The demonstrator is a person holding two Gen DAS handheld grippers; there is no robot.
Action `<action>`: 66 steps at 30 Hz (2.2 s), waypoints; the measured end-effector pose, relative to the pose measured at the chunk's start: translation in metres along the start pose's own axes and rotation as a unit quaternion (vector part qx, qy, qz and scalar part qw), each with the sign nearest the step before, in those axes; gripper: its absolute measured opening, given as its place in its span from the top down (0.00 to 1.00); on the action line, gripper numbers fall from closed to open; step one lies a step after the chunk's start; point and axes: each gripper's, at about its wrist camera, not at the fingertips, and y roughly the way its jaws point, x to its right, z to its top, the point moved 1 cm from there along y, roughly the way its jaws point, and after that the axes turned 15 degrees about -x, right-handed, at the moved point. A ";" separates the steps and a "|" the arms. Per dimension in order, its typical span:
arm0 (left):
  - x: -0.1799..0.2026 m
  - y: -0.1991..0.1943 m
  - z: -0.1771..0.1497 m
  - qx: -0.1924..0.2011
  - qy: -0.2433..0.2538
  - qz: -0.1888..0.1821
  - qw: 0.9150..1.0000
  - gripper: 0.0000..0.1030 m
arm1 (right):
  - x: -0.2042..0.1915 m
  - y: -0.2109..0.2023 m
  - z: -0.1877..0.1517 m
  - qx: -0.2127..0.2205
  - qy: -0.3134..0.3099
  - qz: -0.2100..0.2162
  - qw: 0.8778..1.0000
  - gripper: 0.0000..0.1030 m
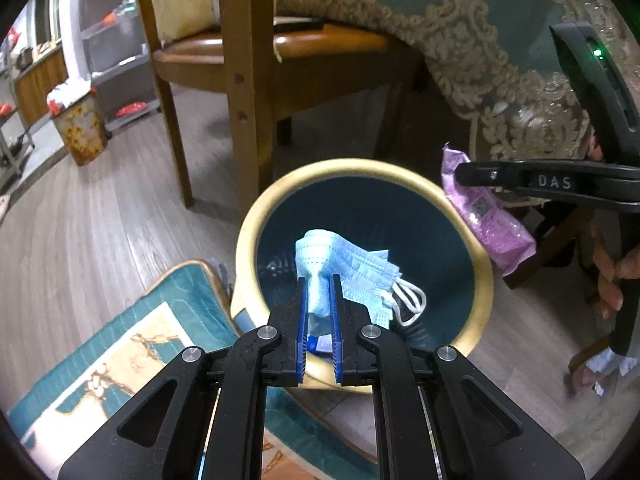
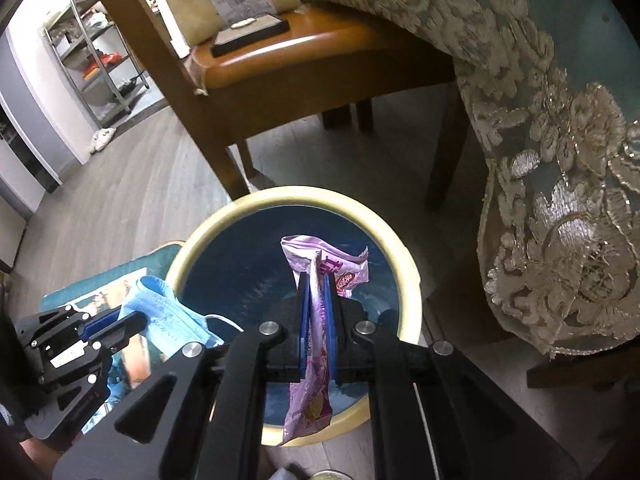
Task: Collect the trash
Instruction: 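Carry the mask and pink wrapper over the wastebasket and open both grippers, then move both tools back over the remaining trash on the cushion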
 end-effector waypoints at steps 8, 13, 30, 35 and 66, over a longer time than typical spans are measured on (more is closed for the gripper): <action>0.000 0.013 0.003 -0.005 -0.004 0.001 1.000 0.79 | -0.006 0.012 0.009 -0.007 0.005 0.026 1.000 0.93; -0.005 0.008 0.003 0.002 -0.013 0.001 1.000 0.60 | -0.013 0.007 0.011 0.000 0.011 0.039 0.999 0.82; -0.069 -0.127 -0.074 0.061 -0.064 0.084 0.993 0.20 | -0.083 -0.054 -0.004 0.083 -0.034 0.056 0.994 0.06; -0.102 -0.184 -0.128 0.076 -0.105 0.113 0.985 0.13 | -0.127 -0.070 -0.020 0.088 -0.059 0.081 0.991 0.06; -0.214 -0.136 -0.317 -0.074 -0.186 0.116 0.973 0.10 | -0.239 0.023 -0.107 -0.056 -0.096 0.038 0.993 0.06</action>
